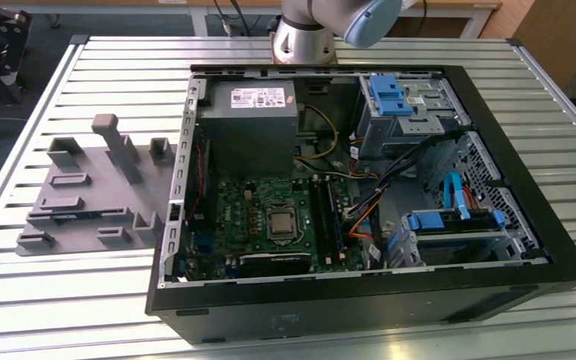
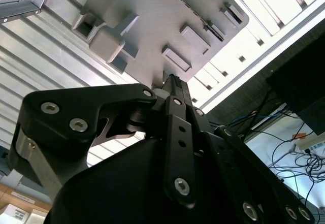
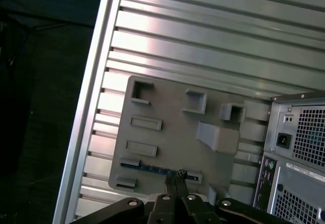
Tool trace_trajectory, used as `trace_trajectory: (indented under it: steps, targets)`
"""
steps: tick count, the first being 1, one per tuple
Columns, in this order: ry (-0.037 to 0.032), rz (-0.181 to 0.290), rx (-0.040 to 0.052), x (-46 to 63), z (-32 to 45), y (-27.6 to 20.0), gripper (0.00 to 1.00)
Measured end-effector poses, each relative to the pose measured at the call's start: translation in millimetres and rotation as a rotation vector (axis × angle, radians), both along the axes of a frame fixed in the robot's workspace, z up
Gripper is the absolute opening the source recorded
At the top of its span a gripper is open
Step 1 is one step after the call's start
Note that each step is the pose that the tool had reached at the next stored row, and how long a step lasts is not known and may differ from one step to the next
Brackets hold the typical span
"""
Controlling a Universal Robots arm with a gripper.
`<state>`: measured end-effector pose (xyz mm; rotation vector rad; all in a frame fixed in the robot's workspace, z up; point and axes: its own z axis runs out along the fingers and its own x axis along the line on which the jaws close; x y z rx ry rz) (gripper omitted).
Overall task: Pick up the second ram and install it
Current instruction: 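Pick up the second ram and move it above second insertion slot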
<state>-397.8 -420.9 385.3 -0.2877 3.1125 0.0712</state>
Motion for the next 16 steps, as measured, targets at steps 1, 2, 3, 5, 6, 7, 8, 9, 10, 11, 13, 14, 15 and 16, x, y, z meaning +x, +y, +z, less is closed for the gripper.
trace_trajectory:
  steps: [1,2,3,5,6,7,8,9,10,11,13,14,15,16]
  targets:
    - [0.0001,0.003,-0.0001,0.0,0.0,0.0,0.11]
    - [0.0000,0.006,0.0000,0.0,0.0,-0.1,0.11]
    - [0.0000,0.009,0.0000,-0.1,0.0,-0.3,0.11]
    - [0.0000,0.016,0.0000,-0.1,0.0,-0.4,0.11]
    - [0.0000,0.021,0.0000,-0.1,0.0,-0.5,0.11]
    - [0.0000,0.027,0.0000,-0.1,0.0,-0.6,0.11]
    - [0.0001,0.035,-0.0001,-0.1,0.0,-0.6,0.11]
    - [0.0001,0.042,-0.0001,-0.1,0.0,-0.6,0.11]
    - [0.0001,0.050,-0.0001,-0.1,0.1,-0.6,0.11]
    - [0.0001,0.059,-0.0001,-0.1,0.1,-0.6,0.11]
    - [0.0000,0.075,0.0000,-0.1,0.0,-0.7,0.11]
    - [0.0000,0.082,-0.0001,-0.1,0.0,-0.7,0.11]
    - [0.0000,0.089,-0.0001,-0.1,0.0,-0.8,0.11]
    - [0.0000,0.096,-0.0001,-0.1,0.0,-0.8,0.11]
